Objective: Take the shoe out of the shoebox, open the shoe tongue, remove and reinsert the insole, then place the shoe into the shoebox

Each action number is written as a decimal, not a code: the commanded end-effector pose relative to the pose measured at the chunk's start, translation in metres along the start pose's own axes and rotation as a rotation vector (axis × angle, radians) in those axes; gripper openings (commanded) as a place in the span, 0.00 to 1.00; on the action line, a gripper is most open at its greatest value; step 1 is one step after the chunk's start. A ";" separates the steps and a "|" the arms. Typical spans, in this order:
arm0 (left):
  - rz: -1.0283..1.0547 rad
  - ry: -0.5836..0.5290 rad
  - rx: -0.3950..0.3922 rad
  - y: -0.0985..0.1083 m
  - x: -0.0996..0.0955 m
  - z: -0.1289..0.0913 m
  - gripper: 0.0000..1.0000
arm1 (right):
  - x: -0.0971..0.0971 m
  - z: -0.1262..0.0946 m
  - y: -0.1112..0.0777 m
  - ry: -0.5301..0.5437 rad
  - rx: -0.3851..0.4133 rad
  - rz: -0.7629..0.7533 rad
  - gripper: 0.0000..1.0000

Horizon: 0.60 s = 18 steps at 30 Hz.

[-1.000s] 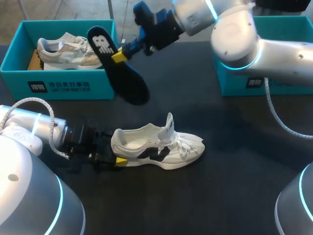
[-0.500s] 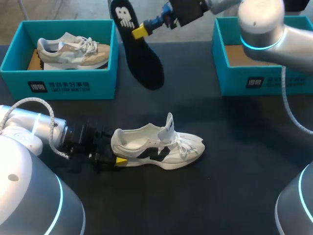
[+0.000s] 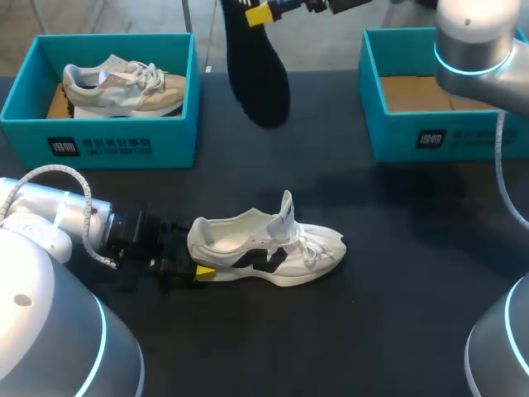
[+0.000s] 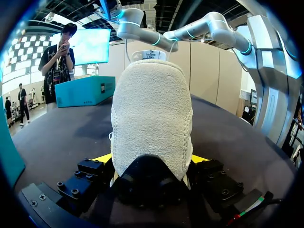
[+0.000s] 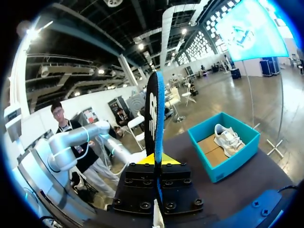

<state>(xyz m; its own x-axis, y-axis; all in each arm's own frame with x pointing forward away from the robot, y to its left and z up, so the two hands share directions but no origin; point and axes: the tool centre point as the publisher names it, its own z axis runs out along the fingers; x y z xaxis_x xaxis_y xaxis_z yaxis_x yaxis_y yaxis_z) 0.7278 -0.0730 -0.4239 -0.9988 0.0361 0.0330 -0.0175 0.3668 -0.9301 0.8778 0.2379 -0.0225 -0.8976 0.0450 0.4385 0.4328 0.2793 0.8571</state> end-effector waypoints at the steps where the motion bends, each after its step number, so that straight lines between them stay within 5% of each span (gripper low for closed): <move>1: 0.000 -0.002 0.000 0.002 0.000 0.001 0.00 | 0.012 -0.015 -0.002 -0.006 -0.028 0.019 0.00; 18: 0.000 -0.002 0.000 0.002 0.000 0.001 0.00 | 0.047 -0.061 -0.014 -0.025 -0.072 0.123 0.00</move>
<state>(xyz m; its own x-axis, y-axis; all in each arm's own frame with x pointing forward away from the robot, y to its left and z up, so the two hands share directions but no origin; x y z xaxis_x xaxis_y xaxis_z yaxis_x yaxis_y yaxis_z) 0.7279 -0.0729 -0.4240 -0.9988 0.0360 0.0330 -0.0175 0.3669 -0.9301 0.8507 0.1866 0.0030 -0.8391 0.0767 0.5386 0.5414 0.2147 0.8129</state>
